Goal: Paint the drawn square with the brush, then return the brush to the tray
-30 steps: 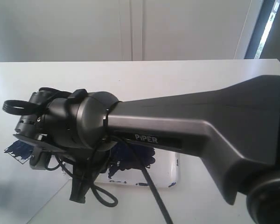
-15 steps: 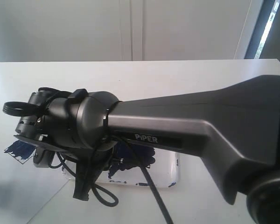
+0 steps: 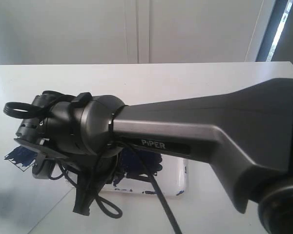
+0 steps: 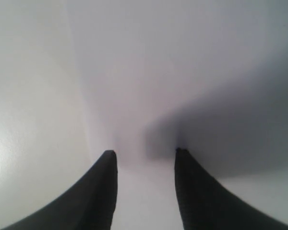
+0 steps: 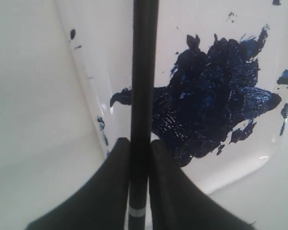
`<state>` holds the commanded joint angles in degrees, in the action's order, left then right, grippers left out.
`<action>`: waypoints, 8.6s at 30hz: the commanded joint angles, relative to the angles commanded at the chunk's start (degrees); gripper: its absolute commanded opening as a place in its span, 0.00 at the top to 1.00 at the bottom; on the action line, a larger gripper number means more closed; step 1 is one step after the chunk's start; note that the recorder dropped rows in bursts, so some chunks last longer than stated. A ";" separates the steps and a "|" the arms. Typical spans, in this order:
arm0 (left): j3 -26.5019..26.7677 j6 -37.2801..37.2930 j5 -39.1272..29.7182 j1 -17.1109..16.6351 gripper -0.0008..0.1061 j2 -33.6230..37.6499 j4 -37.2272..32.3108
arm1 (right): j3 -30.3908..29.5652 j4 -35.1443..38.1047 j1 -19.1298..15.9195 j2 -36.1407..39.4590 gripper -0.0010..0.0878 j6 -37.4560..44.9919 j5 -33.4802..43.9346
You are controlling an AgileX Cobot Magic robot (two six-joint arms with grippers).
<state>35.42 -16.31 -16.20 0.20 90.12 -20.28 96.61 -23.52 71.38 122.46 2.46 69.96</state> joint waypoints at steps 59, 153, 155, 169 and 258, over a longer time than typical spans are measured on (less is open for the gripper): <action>0.00 0.00 0.22 0.00 0.57 0.00 0.10 | 3.31 -5.73 1.19 -0.23 0.99 0.30 -7.72; 0.00 -0.17 -4.86 -0.10 0.52 0.61 16.34 | 5.53 -9.84 1.19 4.44 0.99 5.02 -3.68; 0.00 -0.17 -4.86 -0.10 0.52 0.61 16.34 | 5.53 -10.58 1.19 4.82 0.99 4.91 -2.94; 0.00 -0.17 -4.65 -0.10 0.52 0.61 16.34 | 5.53 -11.13 1.19 5.07 0.99 4.81 0.00; 0.00 -0.17 -2.65 -0.10 0.52 0.61 16.34 | -1.39 -18.61 1.06 -4.85 0.99 -5.85 0.00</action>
<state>35.42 -16.48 -18.85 0.10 90.73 -3.94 95.22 -42.13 72.45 117.62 -3.38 69.96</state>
